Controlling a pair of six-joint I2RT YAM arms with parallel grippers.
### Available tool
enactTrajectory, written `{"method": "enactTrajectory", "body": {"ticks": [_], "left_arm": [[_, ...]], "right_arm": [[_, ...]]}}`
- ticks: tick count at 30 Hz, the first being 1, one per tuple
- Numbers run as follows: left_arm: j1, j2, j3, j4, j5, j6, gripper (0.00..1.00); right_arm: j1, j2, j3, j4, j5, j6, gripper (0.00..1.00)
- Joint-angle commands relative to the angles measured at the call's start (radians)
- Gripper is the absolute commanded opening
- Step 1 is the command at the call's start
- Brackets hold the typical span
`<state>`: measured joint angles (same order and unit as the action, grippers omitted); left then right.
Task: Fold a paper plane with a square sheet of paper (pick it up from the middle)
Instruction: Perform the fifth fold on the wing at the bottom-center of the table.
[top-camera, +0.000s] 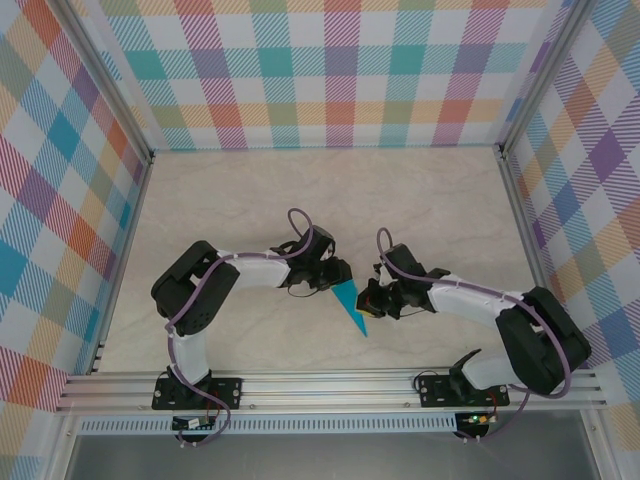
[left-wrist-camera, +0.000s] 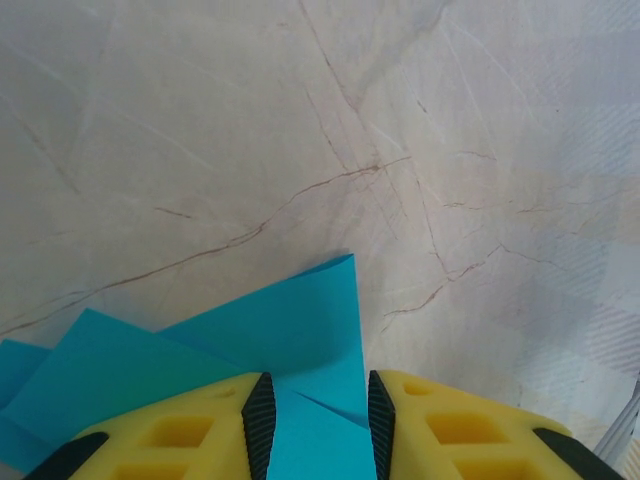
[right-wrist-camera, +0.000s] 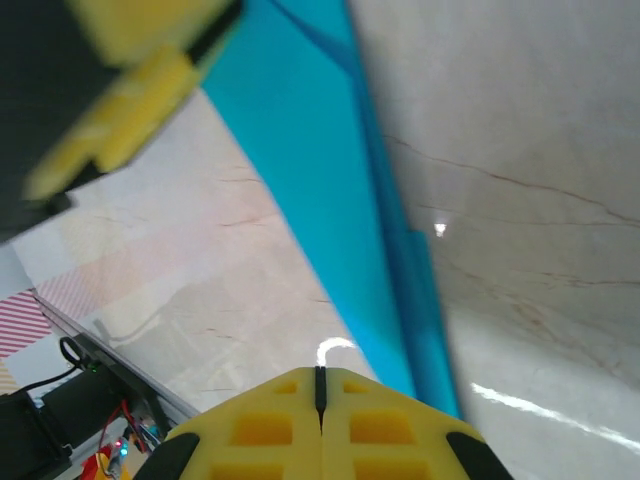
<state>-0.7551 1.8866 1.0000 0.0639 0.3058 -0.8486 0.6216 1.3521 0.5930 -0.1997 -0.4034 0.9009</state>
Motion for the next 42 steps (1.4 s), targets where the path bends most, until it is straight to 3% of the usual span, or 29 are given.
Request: {"method": "enactTrajectory", "body": {"ticks": [1,13,26,34,42], "left_arm": [[-0.01,0.074,-0.024,-0.068,-0.019,-0.012,0.35],[-0.011,0.056,-0.001,-0.116,-0.023,0.006,0.35],[-0.017,0.071,0.012,-0.135,-0.043,0.017,0.34],[-0.03,0.098,0.012,-0.129,-0.043,0.006,0.34],[-0.03,0.097,0.019,-0.14,-0.039,0.006,0.34]], "right_arm": [[-0.001,-0.049,0.042,-0.113,0.023,-0.011,0.05],[-0.007,-0.055,0.094,-0.153,0.008,-0.037,0.07],[-0.006,-0.195,-0.049,-0.023,-0.028,-0.063,0.09],[-0.004,-0.02,-0.073,0.232,-0.15,0.003,0.03],[-0.005,0.146,-0.031,0.192,-0.069,-0.045,0.0]]}}
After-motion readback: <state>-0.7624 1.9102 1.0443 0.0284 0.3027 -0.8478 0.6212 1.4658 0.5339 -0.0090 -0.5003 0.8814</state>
